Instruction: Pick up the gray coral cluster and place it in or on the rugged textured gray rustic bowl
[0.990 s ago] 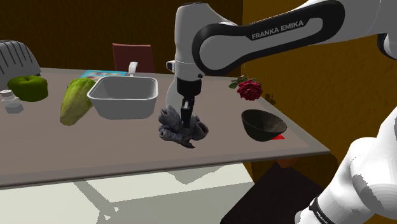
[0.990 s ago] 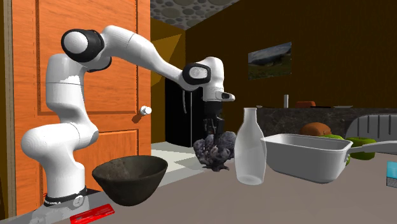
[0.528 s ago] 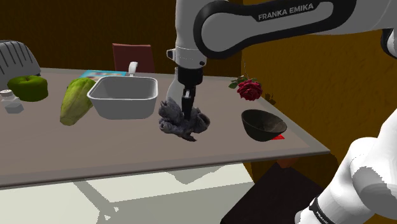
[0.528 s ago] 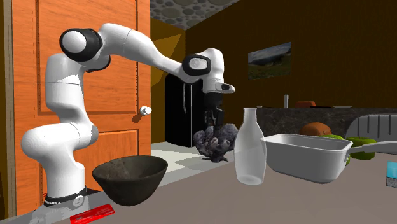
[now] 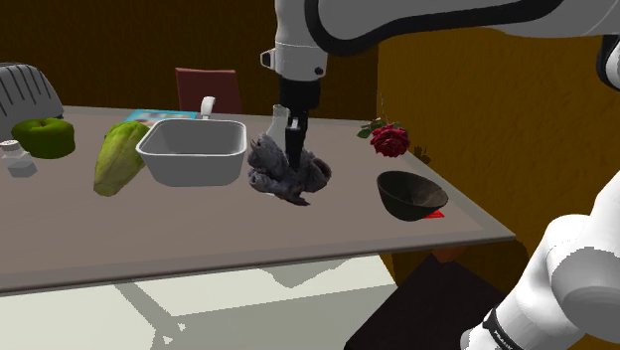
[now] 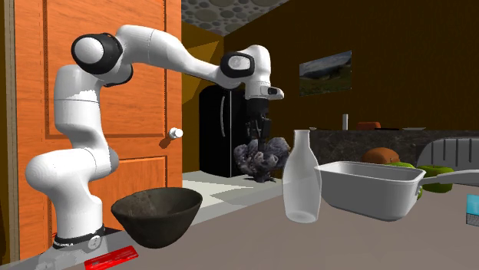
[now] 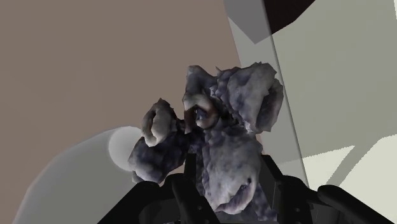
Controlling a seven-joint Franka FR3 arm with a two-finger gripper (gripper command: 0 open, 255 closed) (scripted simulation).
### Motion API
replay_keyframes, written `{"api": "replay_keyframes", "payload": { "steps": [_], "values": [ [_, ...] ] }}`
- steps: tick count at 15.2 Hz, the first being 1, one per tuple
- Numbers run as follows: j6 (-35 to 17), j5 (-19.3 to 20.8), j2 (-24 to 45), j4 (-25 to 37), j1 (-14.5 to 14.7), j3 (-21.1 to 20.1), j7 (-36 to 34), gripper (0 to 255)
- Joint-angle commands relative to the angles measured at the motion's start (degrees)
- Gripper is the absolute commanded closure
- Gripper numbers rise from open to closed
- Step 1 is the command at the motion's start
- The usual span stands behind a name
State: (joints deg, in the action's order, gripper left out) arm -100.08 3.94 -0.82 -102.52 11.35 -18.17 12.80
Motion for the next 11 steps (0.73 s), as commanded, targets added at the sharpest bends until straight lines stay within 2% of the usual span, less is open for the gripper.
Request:
{"api": "replay_keyframes", "payload": {
  "steps": [1, 11],
  "values": [
    [1.4, 0.0, -0.1, 1.4, 0.1, -0.1, 0.0, 255],
    [9.4, 0.2, 0.9, 10.4, 0.2, -0.2, 0.2, 255]
  ]
}}
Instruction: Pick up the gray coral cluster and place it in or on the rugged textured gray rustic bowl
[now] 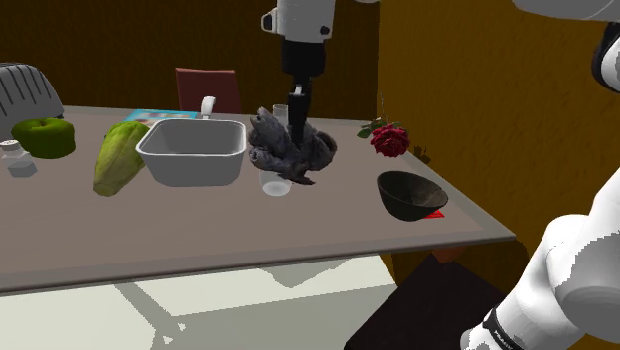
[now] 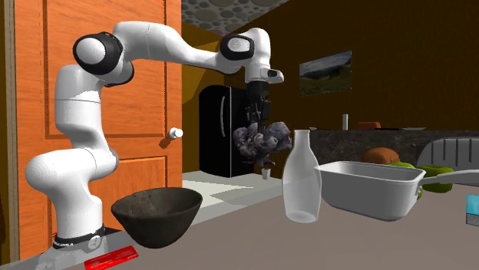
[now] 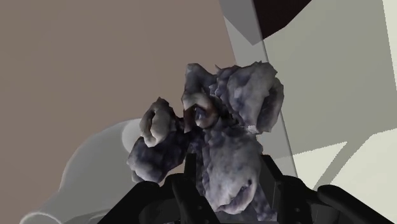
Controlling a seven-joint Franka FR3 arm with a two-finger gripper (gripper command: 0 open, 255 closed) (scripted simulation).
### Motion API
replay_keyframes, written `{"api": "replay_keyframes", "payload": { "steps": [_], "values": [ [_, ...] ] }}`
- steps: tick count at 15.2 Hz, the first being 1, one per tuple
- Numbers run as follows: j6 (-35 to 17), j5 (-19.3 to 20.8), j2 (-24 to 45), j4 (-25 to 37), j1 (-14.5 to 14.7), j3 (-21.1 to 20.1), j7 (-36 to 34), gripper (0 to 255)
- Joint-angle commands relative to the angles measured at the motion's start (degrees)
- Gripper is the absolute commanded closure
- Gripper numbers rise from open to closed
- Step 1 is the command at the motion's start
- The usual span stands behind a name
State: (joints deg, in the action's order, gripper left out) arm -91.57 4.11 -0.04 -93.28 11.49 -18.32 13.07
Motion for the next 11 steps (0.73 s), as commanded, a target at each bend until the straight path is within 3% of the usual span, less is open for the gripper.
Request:
{"api": "replay_keyframes", "payload": {
  "steps": [1, 5, 11],
  "values": [
    [1.7, 0.1, 0.3, 2.1, 0.1, -0.1, 0.0, 255],
    [4.5, 0.4, 1.1, 5.6, 0.2, -0.2, 0.0, 255],
    [3.6, -2.6, -11.1, -6.6, -2.9, 3.9, 7.3, 255]
  ]
}}
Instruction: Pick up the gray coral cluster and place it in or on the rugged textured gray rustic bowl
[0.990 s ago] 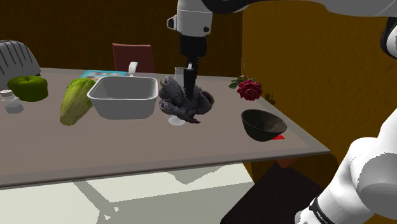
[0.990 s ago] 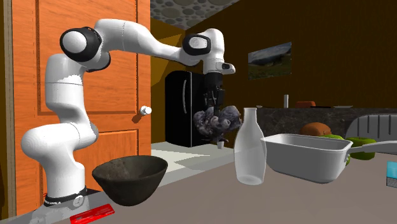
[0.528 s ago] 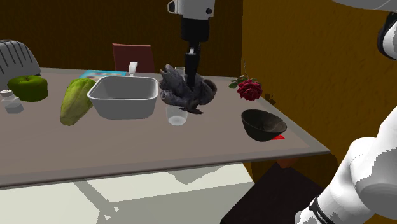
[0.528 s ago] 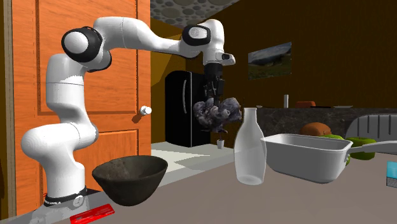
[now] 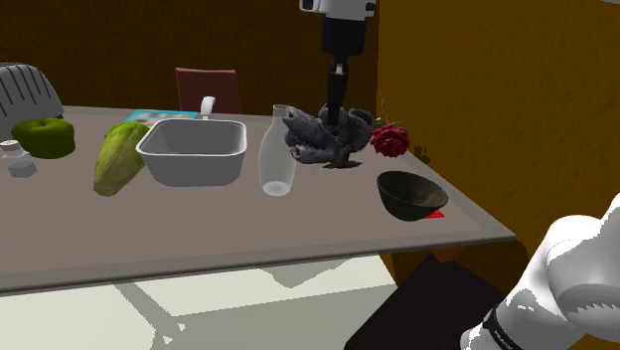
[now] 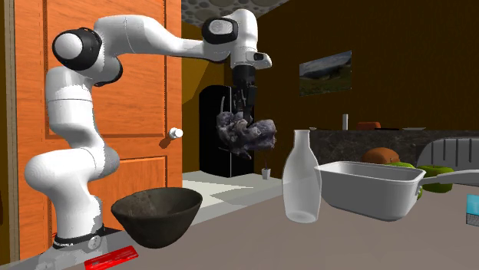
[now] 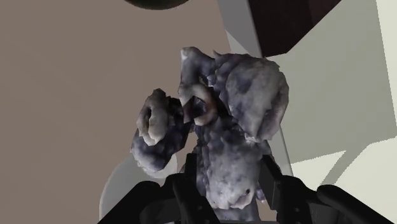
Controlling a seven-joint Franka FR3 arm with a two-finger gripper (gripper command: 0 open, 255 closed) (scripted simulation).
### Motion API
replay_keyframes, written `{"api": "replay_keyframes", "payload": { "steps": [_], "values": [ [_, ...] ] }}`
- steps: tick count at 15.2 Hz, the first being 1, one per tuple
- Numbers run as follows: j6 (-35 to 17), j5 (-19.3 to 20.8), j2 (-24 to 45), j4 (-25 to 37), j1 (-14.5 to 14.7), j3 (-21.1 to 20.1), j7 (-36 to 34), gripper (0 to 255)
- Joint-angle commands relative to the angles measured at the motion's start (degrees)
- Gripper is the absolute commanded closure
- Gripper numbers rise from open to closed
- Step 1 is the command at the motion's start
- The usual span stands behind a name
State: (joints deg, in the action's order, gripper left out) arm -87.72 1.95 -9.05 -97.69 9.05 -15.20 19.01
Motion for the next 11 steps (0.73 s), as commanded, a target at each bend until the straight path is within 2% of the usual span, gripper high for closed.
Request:
{"api": "replay_keyframes", "payload": {
  "steps": [1, 11],
  "values": [
    [-0.2, -0.7, -4.0, -3.9, -0.8, 1.5, 2.5, 255],
    [2.4, 0.1, -19.6, -16.3, -3.7, 10.2, 14.5, 255]
  ]
}}
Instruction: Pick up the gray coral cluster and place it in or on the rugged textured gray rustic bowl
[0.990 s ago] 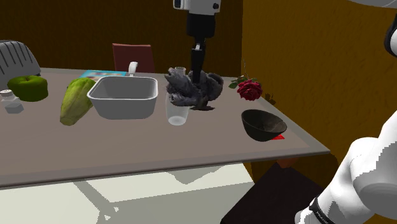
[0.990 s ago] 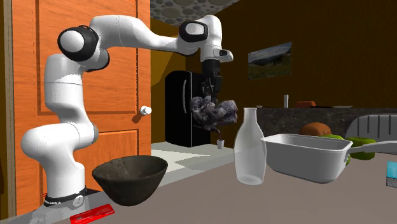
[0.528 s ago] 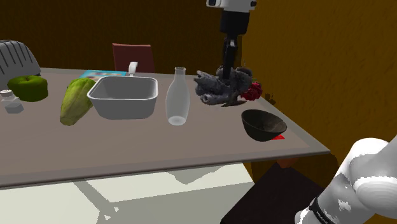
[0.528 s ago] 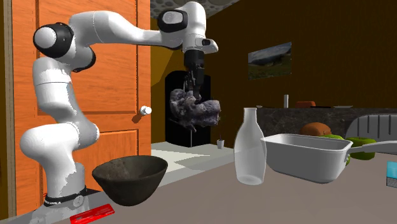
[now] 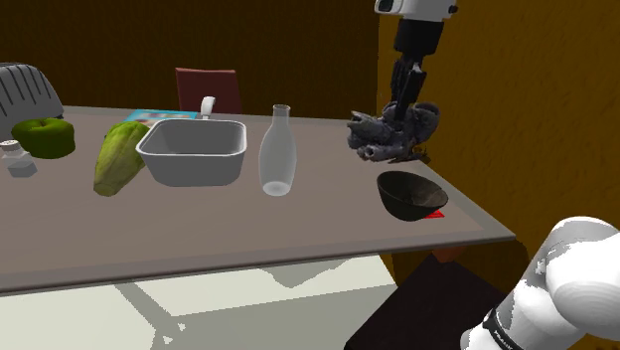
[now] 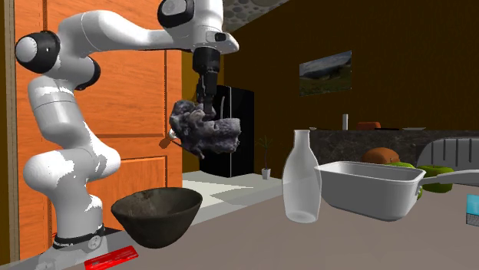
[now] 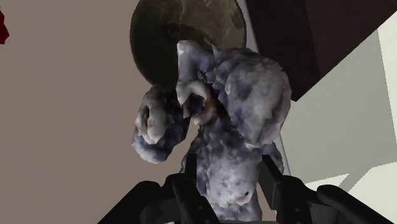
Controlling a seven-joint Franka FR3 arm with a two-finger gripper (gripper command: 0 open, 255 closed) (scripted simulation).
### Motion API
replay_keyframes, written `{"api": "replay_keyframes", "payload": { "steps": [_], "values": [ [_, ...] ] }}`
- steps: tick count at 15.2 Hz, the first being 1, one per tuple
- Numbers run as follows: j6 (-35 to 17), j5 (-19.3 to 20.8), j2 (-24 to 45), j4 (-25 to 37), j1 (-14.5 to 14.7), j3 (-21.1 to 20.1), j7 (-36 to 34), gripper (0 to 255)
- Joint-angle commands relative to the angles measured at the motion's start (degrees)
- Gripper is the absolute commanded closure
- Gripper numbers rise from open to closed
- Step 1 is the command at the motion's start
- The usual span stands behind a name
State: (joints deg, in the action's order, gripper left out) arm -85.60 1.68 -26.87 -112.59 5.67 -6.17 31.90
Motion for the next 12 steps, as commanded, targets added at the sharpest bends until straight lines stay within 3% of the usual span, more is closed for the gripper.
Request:
{"api": "replay_keyframes", "payload": {
  "steps": [1, 9, 12],
  "values": [
    [0.6, 0.7, -3.1, -2.2, -0.7, 2.1, 2.8, 255],
    [4.4, 5.4, -12.2, -6.7, -3.3, 10.4, 13.2, 255],
    [2.4, 5.5, -13.2, -9.8, -3.3, 10.5, 13.0, 255]
  ]
}}
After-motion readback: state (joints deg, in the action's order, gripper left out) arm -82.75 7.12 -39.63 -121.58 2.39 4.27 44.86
